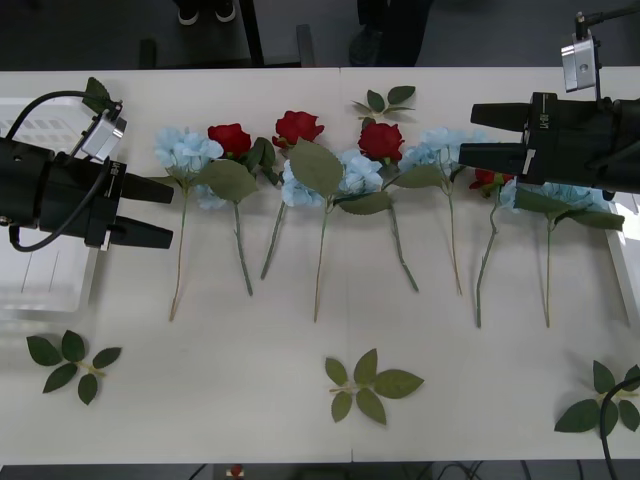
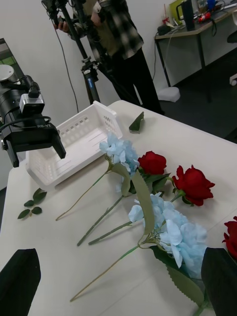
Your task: Place the red flowers into the right box and the blue flowers into the left box. If a person shows an open palm, hand one flower to the person first, then continue sorting.
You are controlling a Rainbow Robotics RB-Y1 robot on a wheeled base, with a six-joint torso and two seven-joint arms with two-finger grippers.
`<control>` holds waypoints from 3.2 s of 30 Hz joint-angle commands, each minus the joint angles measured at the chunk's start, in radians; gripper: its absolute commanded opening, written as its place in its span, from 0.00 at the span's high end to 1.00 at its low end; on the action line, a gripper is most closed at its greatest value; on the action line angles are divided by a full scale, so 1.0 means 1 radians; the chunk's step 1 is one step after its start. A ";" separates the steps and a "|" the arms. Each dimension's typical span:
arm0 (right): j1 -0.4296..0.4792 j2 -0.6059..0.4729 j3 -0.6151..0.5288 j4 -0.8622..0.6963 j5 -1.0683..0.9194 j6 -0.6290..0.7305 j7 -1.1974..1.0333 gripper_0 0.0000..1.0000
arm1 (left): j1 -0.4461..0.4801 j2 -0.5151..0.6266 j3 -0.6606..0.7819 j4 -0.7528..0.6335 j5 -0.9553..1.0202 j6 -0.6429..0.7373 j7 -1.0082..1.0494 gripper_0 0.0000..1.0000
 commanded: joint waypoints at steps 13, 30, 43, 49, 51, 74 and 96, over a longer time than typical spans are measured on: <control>-0.038 -0.122 0.027 0.031 0.008 0.013 -0.049 0.05 | -0.088 0.118 -0.198 0.010 0.113 -0.032 0.023 0.00; -0.069 -0.376 0.152 0.031 0.496 0.210 -0.757 0.05 | -0.461 0.241 -0.531 -0.108 -0.220 -0.228 0.750 0.00; 0.296 -0.244 0.056 -0.288 0.807 0.027 -1.004 0.05 | -0.536 0.102 -0.529 -0.231 -0.817 -0.096 1.747 0.00; 0.368 -0.091 0.079 -0.311 1.005 -0.093 -0.994 0.05 | -0.539 0.023 -0.511 -0.239 -0.989 0.036 1.974 0.00; 0.376 -0.049 0.088 -0.314 1.073 -0.102 -1.001 0.05 | -0.539 -0.006 -0.511 -0.242 -1.049 0.068 2.029 0.00; 0.198 -0.002 0.220 -0.043 1.392 -0.307 -1.099 0.05 | -0.450 -0.191 -0.532 -0.102 -1.388 -0.018 2.156 0.00; 0.107 0.029 0.270 0.172 1.458 -0.439 -1.097 0.75 | -0.427 -0.224 -0.653 -0.035 -1.464 -0.153 2.181 0.00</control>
